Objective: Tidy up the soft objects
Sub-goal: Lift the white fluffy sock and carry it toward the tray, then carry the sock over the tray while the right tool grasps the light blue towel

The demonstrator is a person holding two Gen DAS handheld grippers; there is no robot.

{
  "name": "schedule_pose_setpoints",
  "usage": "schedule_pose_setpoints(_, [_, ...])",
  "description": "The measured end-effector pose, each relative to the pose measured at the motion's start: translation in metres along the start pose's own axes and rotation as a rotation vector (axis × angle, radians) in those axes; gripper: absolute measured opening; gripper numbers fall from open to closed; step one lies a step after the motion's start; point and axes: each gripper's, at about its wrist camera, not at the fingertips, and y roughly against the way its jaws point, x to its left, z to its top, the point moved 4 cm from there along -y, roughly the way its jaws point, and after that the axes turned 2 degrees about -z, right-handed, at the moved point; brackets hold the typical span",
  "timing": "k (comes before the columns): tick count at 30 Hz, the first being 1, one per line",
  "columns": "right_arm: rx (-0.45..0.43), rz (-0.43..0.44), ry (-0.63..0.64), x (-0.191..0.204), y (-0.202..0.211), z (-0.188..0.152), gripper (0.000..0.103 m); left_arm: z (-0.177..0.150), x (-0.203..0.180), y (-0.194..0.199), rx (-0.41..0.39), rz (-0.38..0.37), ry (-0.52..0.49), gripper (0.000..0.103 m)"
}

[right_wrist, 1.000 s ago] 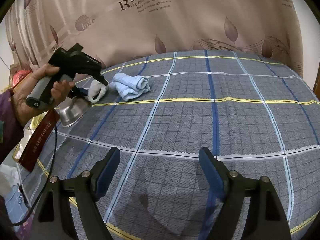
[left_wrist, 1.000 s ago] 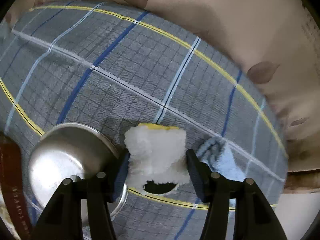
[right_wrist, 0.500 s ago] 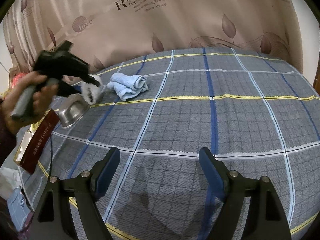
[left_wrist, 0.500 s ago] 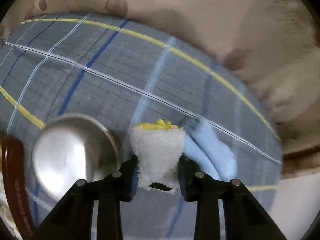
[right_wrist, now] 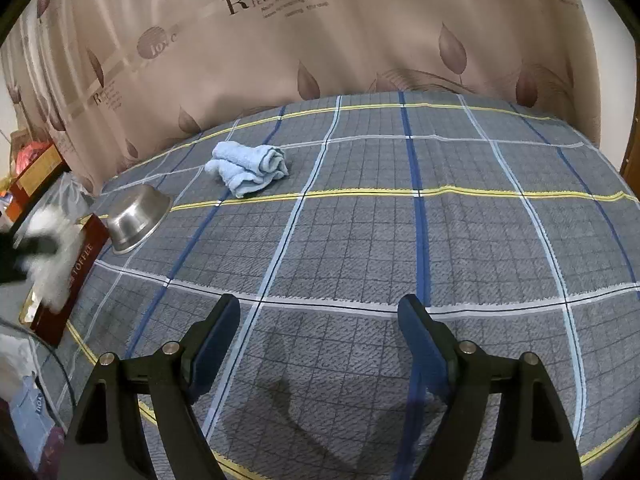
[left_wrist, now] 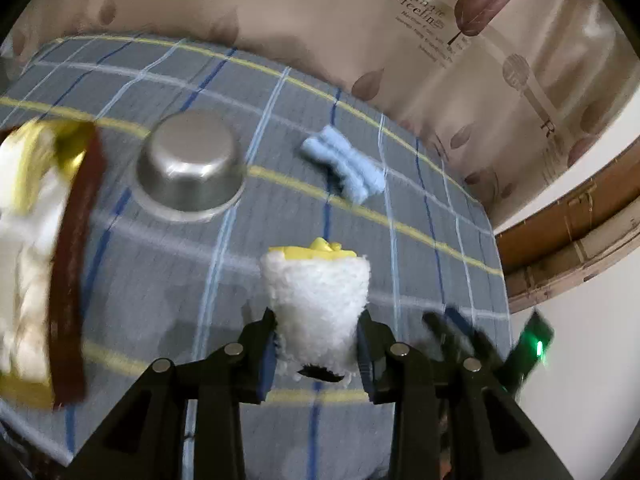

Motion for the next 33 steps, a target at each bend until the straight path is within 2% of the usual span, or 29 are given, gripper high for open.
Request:
schedule_pose_setpoints(4, [0.01,0.018,0.052,0.011,-0.001,0.002,0.079,-0.028,0.021,0.028,-0.006,0.004,0.014,0.034])
schedule_pose_setpoints(8, [0.01,0.034,0.188,0.043,-0.007,0.025,0.079,-0.041,0.037,0.046,-0.018,0.036,0.01,0.034])
schedule_pose_setpoints(11, [0.0,0.038,0.285,0.069,-0.021,0.058,0.088,-0.042,0.042,0.053,-0.031,0.054,0.0,0.034])
schedule_pose_setpoints(16, [0.033,-0.027,0.474,0.106,-0.072,0.104,0.09,-0.043,0.045,0.06,-0.066,0.128,-0.053,0.035])
schedule_pose_setpoints(21, [0.143,-0.102,0.568,0.123,-0.141,0.125,0.09,-0.043,0.052,0.06,-0.064,0.184,-0.077,0.035])
schedule_pose_setpoints(23, [0.188,-0.117,0.578,0.124,-0.16,0.126,0.081,-0.043,0.054,0.06,-0.063,0.189,-0.082,0.035])
schedule_pose_setpoints(25, [0.253,-0.119,0.555,0.12,-0.175,0.124,0.051,-0.043,0.056,0.061,-0.066,0.197,-0.084,0.035])
schedule_pose_setpoints(27, [0.283,-0.07,0.488,0.117,-0.178,0.127,0.031,-0.043,0.057,0.061,-0.069,0.197,-0.086,0.035])
schedule_pose_setpoints(29, [0.291,-0.094,0.449,0.111,-0.177,0.131,0.025,-0.043,0.059,0.061,-0.068,0.199,-0.086,0.035])
schedule_pose_setpoints(33, [0.291,-0.034,0.375,0.104,-0.157,0.129,0.022,-0.046,0.059,0.064,-0.07,0.204,-0.09,0.035])
